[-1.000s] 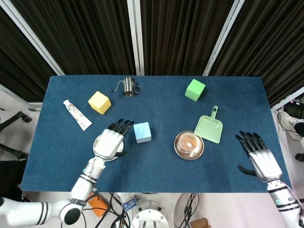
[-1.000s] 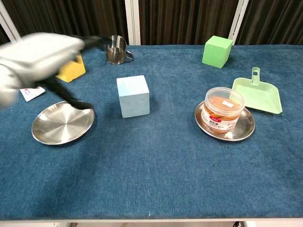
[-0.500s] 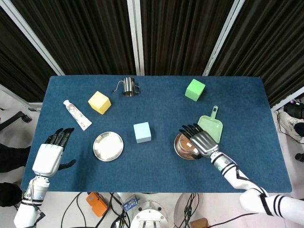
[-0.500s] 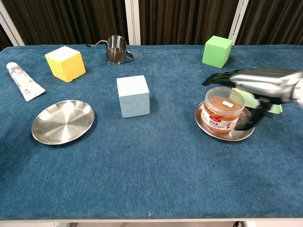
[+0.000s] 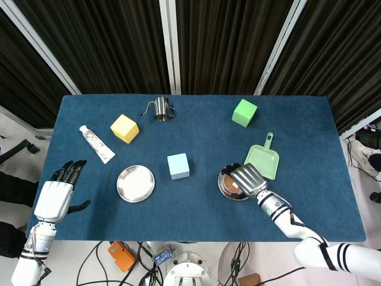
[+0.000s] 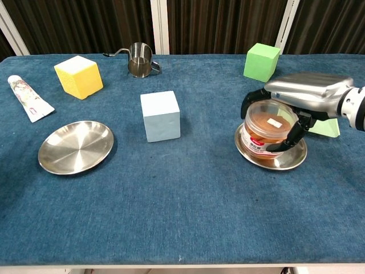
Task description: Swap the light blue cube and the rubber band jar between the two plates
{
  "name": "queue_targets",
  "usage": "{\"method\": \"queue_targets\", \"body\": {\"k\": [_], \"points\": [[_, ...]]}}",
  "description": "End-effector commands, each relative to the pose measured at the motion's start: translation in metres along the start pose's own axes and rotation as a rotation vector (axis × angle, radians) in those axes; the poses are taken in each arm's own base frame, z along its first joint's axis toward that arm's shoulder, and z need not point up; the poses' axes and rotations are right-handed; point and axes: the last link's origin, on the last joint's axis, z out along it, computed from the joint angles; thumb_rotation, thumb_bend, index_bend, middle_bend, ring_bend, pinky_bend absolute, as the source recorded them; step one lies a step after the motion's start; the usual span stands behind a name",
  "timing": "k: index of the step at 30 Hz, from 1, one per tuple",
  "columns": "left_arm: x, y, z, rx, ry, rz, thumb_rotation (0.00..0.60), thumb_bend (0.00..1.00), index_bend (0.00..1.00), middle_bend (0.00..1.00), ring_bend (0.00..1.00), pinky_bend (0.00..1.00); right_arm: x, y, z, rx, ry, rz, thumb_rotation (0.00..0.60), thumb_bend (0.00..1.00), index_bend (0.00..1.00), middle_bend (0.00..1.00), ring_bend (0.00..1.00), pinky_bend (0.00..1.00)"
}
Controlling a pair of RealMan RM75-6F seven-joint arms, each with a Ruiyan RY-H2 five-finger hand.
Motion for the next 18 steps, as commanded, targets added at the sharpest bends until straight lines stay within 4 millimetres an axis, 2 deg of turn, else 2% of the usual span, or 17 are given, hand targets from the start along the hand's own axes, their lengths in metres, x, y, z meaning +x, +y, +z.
{"method": "queue_targets", "body": {"k": [1,5,9,11,13,15,17,18], "points": [[0.001,-0.003,-0.002,0.008,0.002,-0.006,0.600,0.00,0.03,0.11,0.11,0.28,0.017,-0.025,-0.018,0.095,0.087,-0.014,0.600,0.49,0.73,0.64,0.71,0.78],[0.000,-0.005,-0.003,0.014,-0.003,-0.003,0.600,0.00,0.03,0.11,0.11,0.28,0.023,-0.055,-0.018,0.184,0.086,-0.001,0.600,0.49,0.73,0.64,0.71,0.78],[0.000,-0.006,-0.003,0.022,-0.006,-0.007,0.600,0.00,0.03,0.11,0.11,0.28,0.010,-0.082,-0.001,0.250,0.000,0.005,0.600,0.49,0.71,0.64,0.71,0.78],[0.000,-0.007,-0.002,0.027,-0.005,-0.013,0.600,0.00,0.03,0.11,0.11,0.28,0.002,-0.091,0.006,0.261,-0.028,-0.007,0.600,0.49,0.66,0.63,0.69,0.76],[0.001,-0.007,-0.001,0.029,-0.003,-0.015,0.600,0.00,0.03,0.11,0.11,0.28,-0.006,-0.099,0.014,0.271,-0.052,-0.008,0.600,0.49,0.55,0.59,0.62,0.71],[0.002,-0.007,-0.001,0.029,-0.001,-0.016,0.600,0.00,0.03,0.11,0.11,0.28,-0.015,-0.105,0.019,0.280,-0.080,-0.006,0.600,0.48,0.36,0.47,0.48,0.58],[0.003,-0.007,0.000,0.028,0.000,-0.019,0.600,0.00,0.03,0.11,0.11,0.28,-0.020,-0.108,0.022,0.286,-0.105,0.010,0.600,0.36,0.10,0.27,0.28,0.36],[0.003,-0.007,0.001,0.028,-0.002,-0.022,0.600,0.00,0.03,0.11,0.11,0.28,-0.022,-0.109,0.022,0.291,-0.129,0.027,0.600,0.31,0.04,0.21,0.21,0.28]]}}
